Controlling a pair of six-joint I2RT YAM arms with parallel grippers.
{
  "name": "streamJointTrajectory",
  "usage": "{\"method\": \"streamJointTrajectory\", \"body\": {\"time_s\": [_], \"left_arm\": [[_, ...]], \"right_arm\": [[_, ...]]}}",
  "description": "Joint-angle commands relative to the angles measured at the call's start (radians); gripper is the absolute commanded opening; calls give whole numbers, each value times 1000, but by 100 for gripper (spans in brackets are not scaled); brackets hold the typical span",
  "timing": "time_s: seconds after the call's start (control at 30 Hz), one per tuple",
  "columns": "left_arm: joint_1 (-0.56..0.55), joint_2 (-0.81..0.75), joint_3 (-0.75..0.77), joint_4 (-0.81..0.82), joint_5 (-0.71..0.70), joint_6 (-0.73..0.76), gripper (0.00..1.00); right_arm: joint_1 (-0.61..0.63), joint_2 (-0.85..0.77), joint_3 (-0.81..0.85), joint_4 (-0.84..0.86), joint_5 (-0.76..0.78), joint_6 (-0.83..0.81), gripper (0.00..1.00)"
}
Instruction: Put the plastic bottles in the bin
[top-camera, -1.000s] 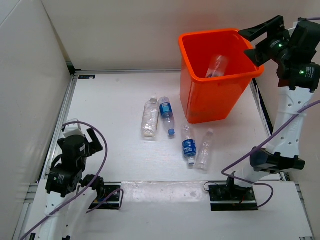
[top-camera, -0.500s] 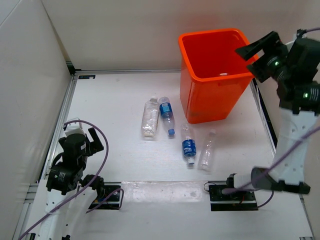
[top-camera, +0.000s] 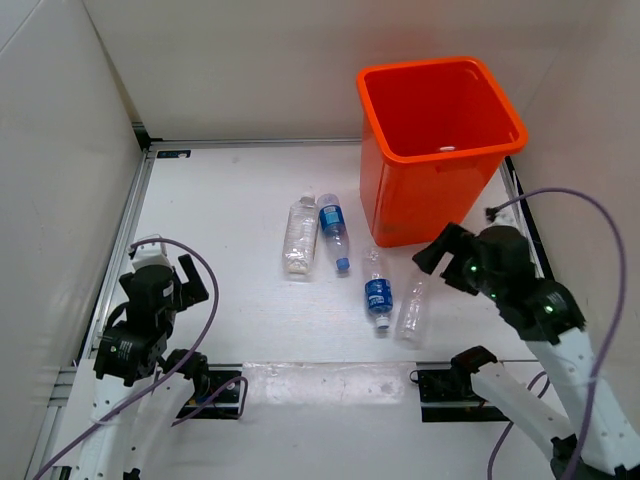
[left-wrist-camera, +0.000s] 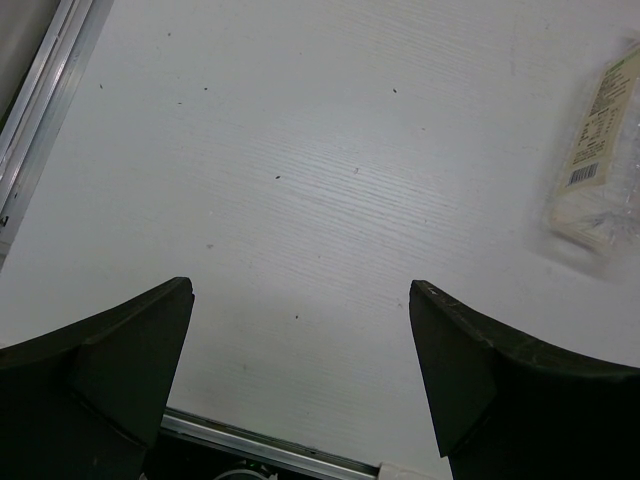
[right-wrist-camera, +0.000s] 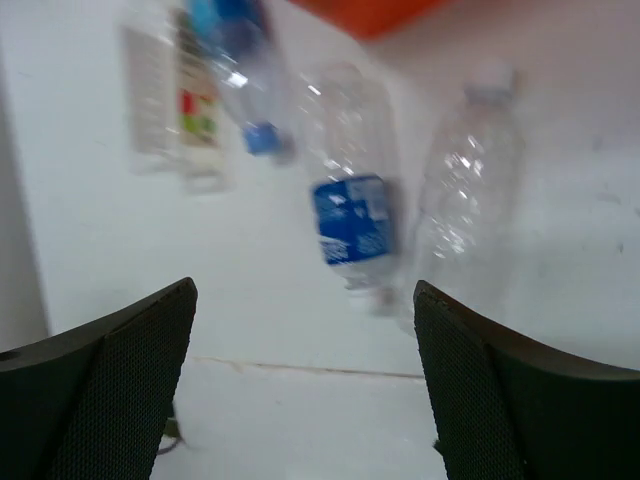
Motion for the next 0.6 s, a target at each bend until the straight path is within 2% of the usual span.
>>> {"method": "streamJointTrajectory", "body": {"time_s": [0.0,0.1,0.13,0.2,0.27,0.37,0.57], "left_arm": [[-6,12,6,20,18,8,99],[-8,8,4,20,26,11,99],[-6,6,4,23,23,11,99],[-8,0,4,20,25,9,99],[-9,-1,4,18,25,9,99],[-8,-1,3,18,25,11,99],[-8,-3,7,18,28,12,99]], "right_arm": [[9,12,-127,-24,-4,62,90],[-80,41,-216,2,-120,77,90],[-185,62,-231,17,-195,53,90],[-259,102,-270,36,-338,10,90],[-357,148,-318,56,-380,-23,90],[-310,196,-341,84,-304,-4,90],[-307,352,-367,139,-299,-20,90]]}}
